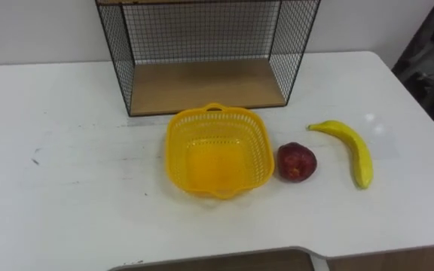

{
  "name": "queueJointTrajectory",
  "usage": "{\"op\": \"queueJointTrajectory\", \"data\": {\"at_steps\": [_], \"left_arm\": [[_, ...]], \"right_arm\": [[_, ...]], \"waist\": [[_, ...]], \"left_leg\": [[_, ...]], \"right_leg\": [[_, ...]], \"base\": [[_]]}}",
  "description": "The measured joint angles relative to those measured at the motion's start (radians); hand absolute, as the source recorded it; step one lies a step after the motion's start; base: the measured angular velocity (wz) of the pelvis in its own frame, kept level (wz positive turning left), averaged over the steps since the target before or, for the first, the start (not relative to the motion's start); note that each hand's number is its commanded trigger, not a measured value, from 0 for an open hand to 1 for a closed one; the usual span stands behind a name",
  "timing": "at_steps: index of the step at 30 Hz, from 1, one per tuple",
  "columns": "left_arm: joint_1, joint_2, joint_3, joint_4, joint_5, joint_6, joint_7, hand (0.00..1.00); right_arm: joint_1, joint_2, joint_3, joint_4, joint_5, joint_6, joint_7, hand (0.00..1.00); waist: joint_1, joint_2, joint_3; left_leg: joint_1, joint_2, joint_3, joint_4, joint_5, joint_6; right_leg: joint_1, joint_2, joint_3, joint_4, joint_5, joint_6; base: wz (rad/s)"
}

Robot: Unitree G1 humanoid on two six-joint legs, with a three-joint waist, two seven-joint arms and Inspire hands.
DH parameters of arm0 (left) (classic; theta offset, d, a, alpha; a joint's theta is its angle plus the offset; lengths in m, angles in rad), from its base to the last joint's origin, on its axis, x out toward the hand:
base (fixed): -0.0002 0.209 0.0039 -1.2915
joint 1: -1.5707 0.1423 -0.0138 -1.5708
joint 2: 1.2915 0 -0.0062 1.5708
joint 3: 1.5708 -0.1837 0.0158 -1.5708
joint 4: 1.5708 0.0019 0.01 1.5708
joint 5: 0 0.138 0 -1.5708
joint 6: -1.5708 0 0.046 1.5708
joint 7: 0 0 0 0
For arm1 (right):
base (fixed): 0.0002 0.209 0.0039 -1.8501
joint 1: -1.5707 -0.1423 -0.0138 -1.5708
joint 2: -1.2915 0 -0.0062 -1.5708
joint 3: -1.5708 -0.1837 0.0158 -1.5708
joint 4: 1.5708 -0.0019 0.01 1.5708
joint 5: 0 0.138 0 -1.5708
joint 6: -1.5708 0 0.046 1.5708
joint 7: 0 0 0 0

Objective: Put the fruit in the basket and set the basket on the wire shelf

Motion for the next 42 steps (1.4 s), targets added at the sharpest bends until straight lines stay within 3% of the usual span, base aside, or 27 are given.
{"op": "queueJointTrajectory", "data": {"at_steps": [4, 11, 15, 19, 22, 26, 31, 36, 39, 42], "left_arm": [[0.000, 0.001, 0.000, -0.001, 0.007, 0.035, 0.013, 0.00], [-0.006, 0.023, 0.006, -0.053, 0.059, 0.065, 0.021, 0.00], [-0.001, 0.032, 0.020, -0.079, 0.108, 0.064, 0.038, 0.00], [0.008, 0.035, 0.022, -0.086, 0.121, 0.066, 0.042, 0.00], [0.012, 0.038, 0.000, -0.103, 0.126, 0.064, 0.055, 0.00], [0.005, 0.039, -0.022, -0.114, 0.131, 0.063, 0.061, 0.00], [-0.001, 0.042, -0.068, -0.119, 0.135, 0.062, 0.059, 0.00], [-0.002, 0.039, -0.083, -0.119, 0.152, 0.061, 0.057, 0.00], [-0.002, 0.049, -0.105, -0.112, 0.154, 0.052, 0.056, 0.00], [-0.001, 0.054, -0.112, -0.100, 0.155, 0.043, 0.056, 0.00]], "right_arm": [[-0.011, -0.011, -0.081, -0.015, 0.063, -0.001, -0.046, 0.00], [-0.044, -0.018, -0.232, -0.179, 0.090, -0.033, -0.234, 0.00], [-0.075, -0.046, -0.299, -0.289, 0.084, -0.063, -0.378, 0.00], [-0.076, -0.055, -0.306, -0.490, -0.006, -0.124, -0.542, 0.00], [-0.084, -0.063, -0.293, -0.652, -0.076, -0.163, -0.669, 0.00], [-0.092, -0.078, -0.257, -0.797, -0.217, -0.175, -0.772, 0.00], [-0.099, -0.081, -0.170, -1.011, -0.504, -0.201, -0.879, 0.00], [-0.069, -0.082, -0.110, -1.197, -0.749, -0.205, -0.898, 0.00], [-0.069, -0.097, -0.039, -1.251, -0.828, -0.205, -0.863, 0.00], [-0.067, -0.108, 0.026, -1.264, -0.898, -0.201, -0.793, 0.00]], "waist": [[-0.012, -0.010, -0.0089], [-0.046, -0.008, -0.0088], [-0.075, -0.014, -0.0111], [-0.079, -0.016, -0.0118], [-0.076, -0.016, -0.0099], [-0.071, -0.020, -0.0070], [-0.067, -0.012, -0.0051], [-0.027, 0.000, -0.0104], [-0.021, -0.008, -0.0085], [-0.005, -0.021, -0.0003]], "left_leg": [[-0.003, -0.001, -0.001, 0.004, 0.000, 0.000], [-0.001, -0.002, 0.005, 0.011, 0.000, 0.000], [-0.002, -0.002, 0.010, 0.003, 0.000, 0.000], [-0.017, -0.001, 0.026, -0.001, 0.001, -0.001], [-0.027, -0.001, 0.029, 0.001, 0.001, -0.001], [-0.033, -0.002, 0.023, 0.001, 0.001, -0.001], [-0.056, -0.001, 0.018, 0.002, 0.001, -0.001], [-0.056, 0.000, 0.023, -0.001, 0.002, -0.002], [-0.049, 0.000, 0.023, -0.001, 0.002, -0.002], [-0.038, 0.001, 0.029, 0.000, 0.002, -0.002]], "right_leg": [[-0.008, -0.001, 0.002, 0.003, -0.006, -0.002], [-0.014, -0.003, 0.009, 0.015, -0.010, -0.001], [-0.021, -0.003, 0.015, 0.032, -0.016, -0.001], [-0.053, -0.001, 0.031, 0.035, -0.019, -0.001], [-0.065, -0.001, 0.033, 0.048, -0.019, -0.001], [-0.069, -0.001, 0.033, 0.046, -0.019, -0.001], [-0.090, -0.001, 0.029, 0.046, -0.019, -0.001], [-0.099, 0.001, 0.033, 0.048, -0.019, -0.001], [-0.095, 0.001, 0.034, 0.047, -0.019, -0.001], [-0.085, 0.001, 0.034, 0.045, -0.019, -0.001]], "base": [[0.00], [-0.02], [-0.05], [-0.10], [-0.06], [0.03], [0.00], [-0.03], [-0.02], [0.00]]}}
